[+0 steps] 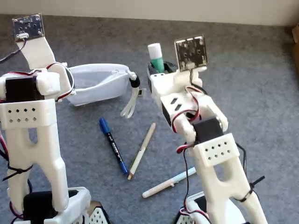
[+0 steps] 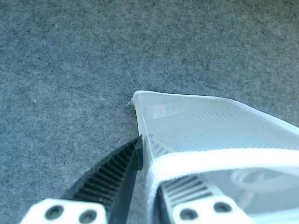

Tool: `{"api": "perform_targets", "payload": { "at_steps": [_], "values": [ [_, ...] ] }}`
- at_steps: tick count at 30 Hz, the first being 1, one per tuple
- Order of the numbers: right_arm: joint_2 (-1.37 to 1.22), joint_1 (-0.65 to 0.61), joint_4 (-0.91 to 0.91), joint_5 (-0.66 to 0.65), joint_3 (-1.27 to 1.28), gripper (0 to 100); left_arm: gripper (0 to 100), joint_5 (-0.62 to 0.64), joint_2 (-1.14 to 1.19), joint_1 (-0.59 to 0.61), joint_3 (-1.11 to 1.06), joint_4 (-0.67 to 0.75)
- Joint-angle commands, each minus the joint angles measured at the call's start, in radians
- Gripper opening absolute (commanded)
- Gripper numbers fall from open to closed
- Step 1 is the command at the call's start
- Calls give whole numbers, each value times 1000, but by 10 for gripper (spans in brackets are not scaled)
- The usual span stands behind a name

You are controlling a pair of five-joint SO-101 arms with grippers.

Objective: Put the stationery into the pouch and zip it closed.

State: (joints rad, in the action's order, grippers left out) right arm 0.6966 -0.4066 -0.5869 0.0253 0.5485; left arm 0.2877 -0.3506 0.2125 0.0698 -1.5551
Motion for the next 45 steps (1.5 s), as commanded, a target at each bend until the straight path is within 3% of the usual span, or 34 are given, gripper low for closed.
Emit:
{"api": "perform_targets", "payload": {
  "at_steps": [1,20,35,45],
  "values": [
    [76,-13,131,9,31,5,34,-8,-33,-13,18,0],
    [110,-143,453,9,211,5,34,-9,-35,-12,-5,8],
    [110,-228,940,8,375,5,34,-9,-35,-16,-7,8],
    [101,-278,1116,9,427,5,34,-9,-35,-16,-7,8]
  ]
}}
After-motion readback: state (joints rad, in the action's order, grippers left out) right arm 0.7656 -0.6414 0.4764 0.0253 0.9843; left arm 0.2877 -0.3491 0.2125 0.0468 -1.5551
